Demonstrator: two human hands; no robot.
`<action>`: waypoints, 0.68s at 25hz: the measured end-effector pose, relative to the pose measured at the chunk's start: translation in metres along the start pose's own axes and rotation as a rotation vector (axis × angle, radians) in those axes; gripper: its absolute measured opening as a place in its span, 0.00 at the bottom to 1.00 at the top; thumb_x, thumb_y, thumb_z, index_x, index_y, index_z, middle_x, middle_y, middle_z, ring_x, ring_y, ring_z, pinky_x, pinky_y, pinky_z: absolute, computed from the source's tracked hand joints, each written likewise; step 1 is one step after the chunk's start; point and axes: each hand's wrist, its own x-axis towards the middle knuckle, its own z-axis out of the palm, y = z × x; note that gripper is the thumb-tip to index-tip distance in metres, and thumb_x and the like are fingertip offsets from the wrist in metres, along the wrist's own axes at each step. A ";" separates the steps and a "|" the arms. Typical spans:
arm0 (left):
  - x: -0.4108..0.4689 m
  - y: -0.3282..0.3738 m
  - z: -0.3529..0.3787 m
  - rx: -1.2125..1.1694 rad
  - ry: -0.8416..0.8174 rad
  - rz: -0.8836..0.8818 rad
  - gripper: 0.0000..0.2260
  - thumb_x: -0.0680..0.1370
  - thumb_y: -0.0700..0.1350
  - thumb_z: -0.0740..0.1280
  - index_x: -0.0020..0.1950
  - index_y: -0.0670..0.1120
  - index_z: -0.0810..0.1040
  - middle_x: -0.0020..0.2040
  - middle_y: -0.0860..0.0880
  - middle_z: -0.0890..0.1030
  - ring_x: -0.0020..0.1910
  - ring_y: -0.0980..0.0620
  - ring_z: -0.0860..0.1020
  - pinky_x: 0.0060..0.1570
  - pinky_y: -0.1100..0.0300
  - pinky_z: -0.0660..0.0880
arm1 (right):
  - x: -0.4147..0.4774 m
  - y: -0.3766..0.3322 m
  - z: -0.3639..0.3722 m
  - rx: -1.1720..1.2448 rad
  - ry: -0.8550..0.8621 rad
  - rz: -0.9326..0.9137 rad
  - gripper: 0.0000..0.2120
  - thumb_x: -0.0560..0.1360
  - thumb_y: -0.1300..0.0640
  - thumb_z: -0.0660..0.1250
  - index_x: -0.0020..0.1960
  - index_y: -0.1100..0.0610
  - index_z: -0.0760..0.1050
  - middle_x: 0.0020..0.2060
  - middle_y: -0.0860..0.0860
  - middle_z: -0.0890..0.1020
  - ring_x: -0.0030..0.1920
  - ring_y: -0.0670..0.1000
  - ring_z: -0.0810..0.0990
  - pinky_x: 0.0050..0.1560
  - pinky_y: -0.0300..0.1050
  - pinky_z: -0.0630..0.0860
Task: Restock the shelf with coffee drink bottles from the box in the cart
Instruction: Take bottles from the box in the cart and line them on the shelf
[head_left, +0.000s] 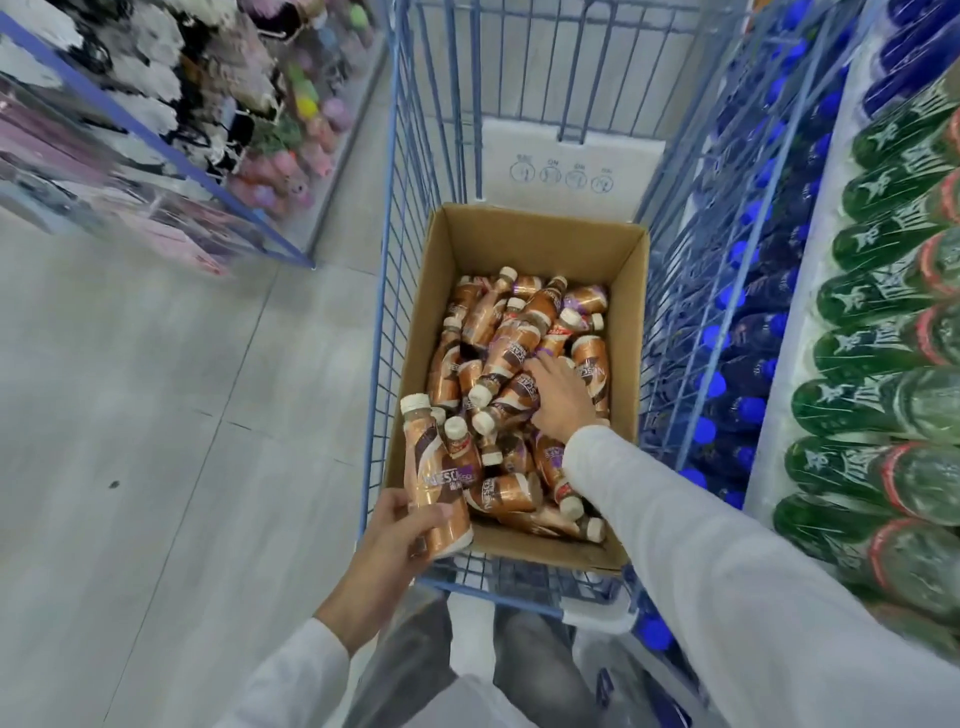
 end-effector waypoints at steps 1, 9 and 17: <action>0.001 -0.001 -0.002 -0.006 0.019 0.016 0.30 0.64 0.47 0.78 0.63 0.46 0.71 0.61 0.41 0.81 0.56 0.41 0.83 0.49 0.50 0.81 | 0.004 0.001 0.007 -0.053 0.029 -0.014 0.40 0.70 0.61 0.75 0.76 0.53 0.60 0.78 0.54 0.63 0.79 0.56 0.56 0.77 0.58 0.59; -0.015 0.021 0.004 0.044 -0.013 0.168 0.27 0.65 0.47 0.77 0.60 0.45 0.71 0.57 0.42 0.84 0.52 0.42 0.85 0.48 0.50 0.81 | -0.067 -0.002 0.006 0.011 -0.183 0.081 0.37 0.76 0.38 0.65 0.78 0.45 0.53 0.75 0.60 0.64 0.74 0.62 0.64 0.71 0.59 0.67; -0.052 0.077 0.013 0.213 -0.235 0.356 0.26 0.60 0.46 0.80 0.53 0.48 0.72 0.52 0.40 0.85 0.50 0.37 0.84 0.51 0.39 0.79 | -0.235 -0.088 -0.079 1.077 0.373 0.346 0.24 0.77 0.39 0.67 0.69 0.39 0.63 0.63 0.41 0.77 0.63 0.45 0.76 0.61 0.46 0.72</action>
